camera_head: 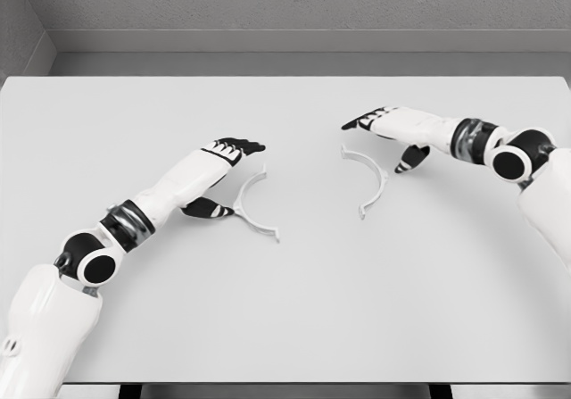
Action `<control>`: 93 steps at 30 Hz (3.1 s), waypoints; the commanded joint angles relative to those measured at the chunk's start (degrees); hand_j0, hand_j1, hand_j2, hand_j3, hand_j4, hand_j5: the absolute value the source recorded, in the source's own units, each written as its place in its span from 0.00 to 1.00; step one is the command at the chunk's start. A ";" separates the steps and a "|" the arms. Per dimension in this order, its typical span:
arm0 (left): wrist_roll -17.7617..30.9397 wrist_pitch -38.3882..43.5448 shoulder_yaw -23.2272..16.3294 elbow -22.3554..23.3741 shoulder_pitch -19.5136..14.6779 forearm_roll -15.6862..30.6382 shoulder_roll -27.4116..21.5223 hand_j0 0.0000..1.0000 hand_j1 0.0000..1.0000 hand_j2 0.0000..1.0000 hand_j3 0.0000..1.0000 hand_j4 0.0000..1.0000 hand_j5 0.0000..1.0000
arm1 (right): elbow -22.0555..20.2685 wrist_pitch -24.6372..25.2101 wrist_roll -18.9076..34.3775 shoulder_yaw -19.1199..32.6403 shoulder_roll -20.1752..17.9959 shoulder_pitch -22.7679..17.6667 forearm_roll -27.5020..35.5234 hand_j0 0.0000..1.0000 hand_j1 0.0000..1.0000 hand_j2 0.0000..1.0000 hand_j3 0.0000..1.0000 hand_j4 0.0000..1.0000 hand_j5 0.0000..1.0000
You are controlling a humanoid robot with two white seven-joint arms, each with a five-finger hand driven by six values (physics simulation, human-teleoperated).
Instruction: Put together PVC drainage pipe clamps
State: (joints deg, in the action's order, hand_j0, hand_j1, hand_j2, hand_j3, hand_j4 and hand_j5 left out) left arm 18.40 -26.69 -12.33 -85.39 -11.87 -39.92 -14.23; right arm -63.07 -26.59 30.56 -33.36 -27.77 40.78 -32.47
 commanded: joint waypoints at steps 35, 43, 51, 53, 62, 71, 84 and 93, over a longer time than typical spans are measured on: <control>-0.03 0.23 0.55 0.66 -0.70 -0.07 2.62 1.00 1.00 1.00 1.00 1.00 1.00 | 0.58 0.04 0.03 -1.09 2.37 0.35 -0.05 1.00 1.00 1.00 1.00 1.00 1.00; -0.03 0.23 -0.24 1.19 -0.79 -0.24 2.80 1.00 1.00 1.00 1.00 1.00 1.00 | 0.49 0.04 0.11 -1.09 2.45 0.35 0.04 1.00 1.00 1.00 1.00 1.00 1.00; -0.03 0.15 -1.47 0.93 -0.88 -0.24 3.24 1.00 1.00 1.00 1.00 1.00 1.00 | 0.49 0.04 0.29 -1.09 3.24 0.35 0.12 1.00 1.00 1.00 1.00 1.00 1.00; -0.03 0.23 -1.47 1.10 -0.88 -0.24 3.24 1.00 1.00 1.00 1.00 1.00 1.00 | 0.49 0.04 0.29 -1.00 3.33 0.35 0.21 1.00 1.00 1.00 1.00 1.00 1.00; -0.03 0.23 -1.91 3.56 -2.72 -0.68 5.00 1.00 1.00 1.00 1.00 1.00 1.00 | -1.18 0.13 0.38 -1.00 3.95 0.26 1.00 1.00 1.00 1.00 1.00 1.00 1.00; -0.03 0.23 -1.38 3.83 -3.34 -0.59 5.88 1.00 1.00 1.00 1.00 1.00 1.00 | -1.09 0.13 0.38 -0.91 4.56 0.18 1.00 1.00 1.00 1.00 1.00 1.00 1.00; -0.03 2.26 0.64 7.26 -4.57 -0.59 5.61 1.00 1.00 1.00 1.00 1.00 1.00 | -0.30 0.04 -0.41 -0.21 0.70 0.35 0.65 1.00 1.00 1.00 1.00 1.00 1.00; -0.03 2.17 -2.17 7.52 -5.54 -0.59 6.84 1.00 1.00 1.00 1.00 1.00 1.00 | -1.18 -0.22 -0.59 -0.21 -4.23 0.79 1.00 1.00 1.00 1.00 1.00 1.00 1.00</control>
State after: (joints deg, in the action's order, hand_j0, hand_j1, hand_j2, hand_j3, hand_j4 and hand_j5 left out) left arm 18.40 -24.57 -13.80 -78.03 -17.67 -40.85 -7.66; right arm -63.97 -26.81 30.02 -33.63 -31.16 41.57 -31.83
